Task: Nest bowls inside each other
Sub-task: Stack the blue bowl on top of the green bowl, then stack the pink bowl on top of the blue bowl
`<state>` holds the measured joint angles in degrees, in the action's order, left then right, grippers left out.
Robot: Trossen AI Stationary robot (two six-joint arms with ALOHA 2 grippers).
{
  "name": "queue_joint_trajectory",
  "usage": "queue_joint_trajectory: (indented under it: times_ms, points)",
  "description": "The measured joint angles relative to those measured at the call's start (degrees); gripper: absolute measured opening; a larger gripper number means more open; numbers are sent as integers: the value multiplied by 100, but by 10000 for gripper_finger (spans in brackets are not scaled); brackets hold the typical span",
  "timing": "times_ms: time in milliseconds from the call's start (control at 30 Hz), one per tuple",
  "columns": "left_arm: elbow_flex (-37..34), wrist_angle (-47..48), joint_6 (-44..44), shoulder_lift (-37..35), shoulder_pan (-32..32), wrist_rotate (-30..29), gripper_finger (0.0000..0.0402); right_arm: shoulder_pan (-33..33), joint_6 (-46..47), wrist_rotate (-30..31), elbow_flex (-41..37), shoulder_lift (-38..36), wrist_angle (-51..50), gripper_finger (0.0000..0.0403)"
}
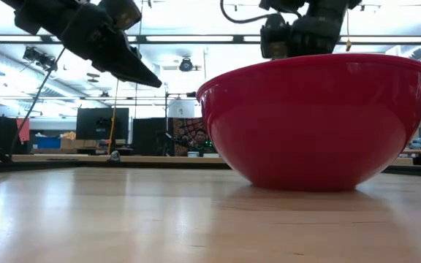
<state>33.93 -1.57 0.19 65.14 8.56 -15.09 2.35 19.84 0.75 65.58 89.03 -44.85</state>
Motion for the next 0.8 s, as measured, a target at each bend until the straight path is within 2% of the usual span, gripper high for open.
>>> queue_joint_trajectory:
  times_ms: [100, 300, 433, 500, 633, 800]
  points:
    - [13, 21, 93, -18, 36, -2, 167, -24, 16, -19, 415, -2, -506, 135]
    - [13, 60, 216, -176, 123, 0, 167, -29, 5, 751, 867, -15, -1169, 174]
    - [13, 113, 241, -196, 144, 3, 167, -290, 127, 1763, 861, -24, -1808, 194]
    - [13, 138, 242, -195, 143, 5, 167, -493, 204, 2080, 861, -33, -2006, 200]
    - [13, 346, 232, -195, 142, 19, 167, -1025, 80, 1907, 687, -176, -1900, 197]
    - [11, 571, 149, -192, 141, 22, 167, -1906, -147, 1734, 21, -359, -1546, 183]
